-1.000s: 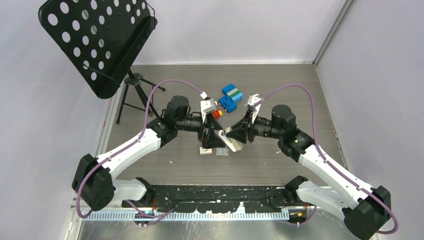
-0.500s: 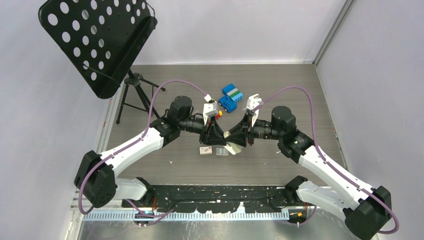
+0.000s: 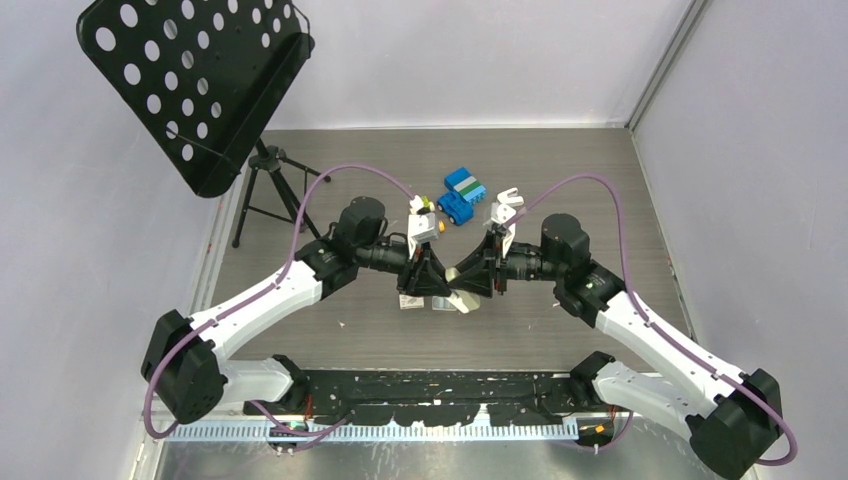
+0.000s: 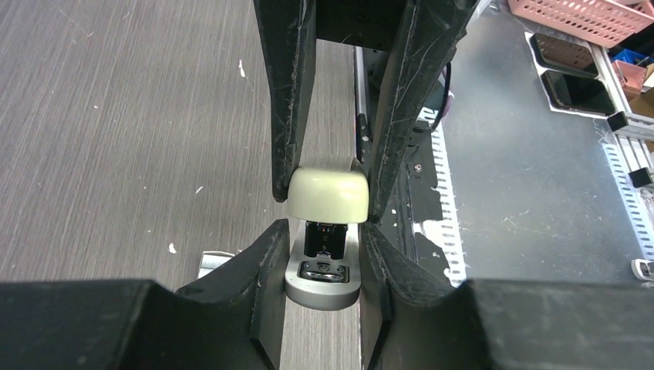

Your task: Load the staples into the stapler

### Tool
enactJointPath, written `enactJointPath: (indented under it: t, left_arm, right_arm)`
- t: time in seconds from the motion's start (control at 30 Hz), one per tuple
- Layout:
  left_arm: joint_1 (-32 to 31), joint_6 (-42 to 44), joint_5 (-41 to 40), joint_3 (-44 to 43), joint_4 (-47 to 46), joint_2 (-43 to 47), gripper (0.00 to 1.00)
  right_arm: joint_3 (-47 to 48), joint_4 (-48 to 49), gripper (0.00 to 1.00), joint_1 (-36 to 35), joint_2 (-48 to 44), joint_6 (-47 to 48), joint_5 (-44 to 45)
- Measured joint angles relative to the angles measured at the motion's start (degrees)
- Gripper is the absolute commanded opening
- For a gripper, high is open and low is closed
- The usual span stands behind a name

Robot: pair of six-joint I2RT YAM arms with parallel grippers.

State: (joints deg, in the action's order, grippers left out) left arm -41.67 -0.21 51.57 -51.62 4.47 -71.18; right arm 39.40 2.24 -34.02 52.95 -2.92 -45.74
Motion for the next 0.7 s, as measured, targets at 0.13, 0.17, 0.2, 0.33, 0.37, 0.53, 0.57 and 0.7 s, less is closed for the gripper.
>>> enactJointPath:
  t: [0.13,0.17,0.2,0.33,0.37,0.53,0.57,0.7]
  left_arm:
    - [-0.57,0.98,-1.49,-0.44,1.95,0.07,0.00]
    - [-0.66,1.16,-1.75,-0.57,2.45,0.07,0.00]
    - [-0.76,1.38,-2.16,-0.76,3.06,0.07,0.00]
    - [-0.96,2.12,-2.99,-0.83,4.46,0.09,0.00]
    - [-0.98,2.23,-3.19,-0.83,4.87,0.09,0.00]
    - [-1.03,2.64,-4.33,-0.83,6.10,0.28,0.00]
    - [-1.03,2.73,-4.50,-0.83,6.21,0.33,0.00]
    - [-1.03,3.30,-5.16,-0.83,6.91,0.48,0.00]
  right_arm:
    - [-0.04,0.26,0.34,-0.09,1.01,-0.02,-0.72]
    - [-0.07,0.37,0.34,-0.20,1.36,-0.02,-0.92]
    - [-0.07,0.46,0.35,-0.31,1.62,-0.02,-1.05]
    - [-0.07,0.85,0.37,-0.59,3.08,-0.02,-1.81]
    - [-0.07,0.96,0.38,-0.70,3.48,-0.04,-2.03]
    - [-0.07,1.51,0.39,-0.92,4.66,-0.46,-2.62]
    - [-0.07,1.66,0.33,-0.92,4.87,-0.48,-2.71]
    - [-0.07,2.19,0.00,-0.92,5.60,-0.50,-3.06]
